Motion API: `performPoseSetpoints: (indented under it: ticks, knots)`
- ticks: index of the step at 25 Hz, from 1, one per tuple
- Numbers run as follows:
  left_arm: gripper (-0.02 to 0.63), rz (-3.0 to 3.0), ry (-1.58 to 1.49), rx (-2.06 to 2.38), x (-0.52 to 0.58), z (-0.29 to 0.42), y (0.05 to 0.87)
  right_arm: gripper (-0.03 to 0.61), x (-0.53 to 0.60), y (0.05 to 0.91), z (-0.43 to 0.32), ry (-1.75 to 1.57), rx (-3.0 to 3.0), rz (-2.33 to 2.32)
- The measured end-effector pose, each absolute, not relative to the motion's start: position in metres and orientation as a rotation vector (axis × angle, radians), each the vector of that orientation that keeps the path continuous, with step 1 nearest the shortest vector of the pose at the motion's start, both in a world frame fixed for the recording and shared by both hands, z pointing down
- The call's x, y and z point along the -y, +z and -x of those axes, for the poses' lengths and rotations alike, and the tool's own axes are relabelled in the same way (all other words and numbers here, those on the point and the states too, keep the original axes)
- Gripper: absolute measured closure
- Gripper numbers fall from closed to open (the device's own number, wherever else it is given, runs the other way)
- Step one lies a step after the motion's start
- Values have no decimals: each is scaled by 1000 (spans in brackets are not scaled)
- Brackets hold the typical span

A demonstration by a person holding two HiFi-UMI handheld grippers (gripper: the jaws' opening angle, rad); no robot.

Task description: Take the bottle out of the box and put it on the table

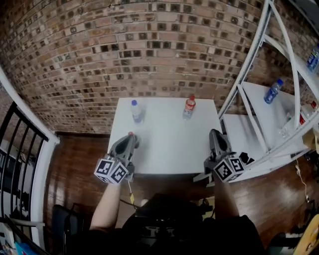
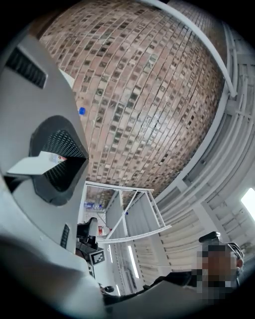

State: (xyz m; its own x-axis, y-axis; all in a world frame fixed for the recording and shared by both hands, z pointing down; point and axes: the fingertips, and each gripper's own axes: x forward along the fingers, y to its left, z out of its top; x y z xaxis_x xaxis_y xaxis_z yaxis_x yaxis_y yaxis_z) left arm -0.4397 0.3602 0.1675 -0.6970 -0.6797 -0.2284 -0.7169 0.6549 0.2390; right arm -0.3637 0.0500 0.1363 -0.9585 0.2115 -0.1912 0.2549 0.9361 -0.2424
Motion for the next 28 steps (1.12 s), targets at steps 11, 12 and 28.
performPoseSetpoints:
  ticks: [11,12,28]
  knots:
    - [614,1110,417,-2749,-347,418,163,577,-20,163,325,-330,-3034,-289]
    - [614,1101,419,-2750,-349,417,164,577,-17,167,324,-328,-3041,-279]
    - [614,1034,403,-2768,-370,403,171,578,-17,188,305,-243,-3084,-239]
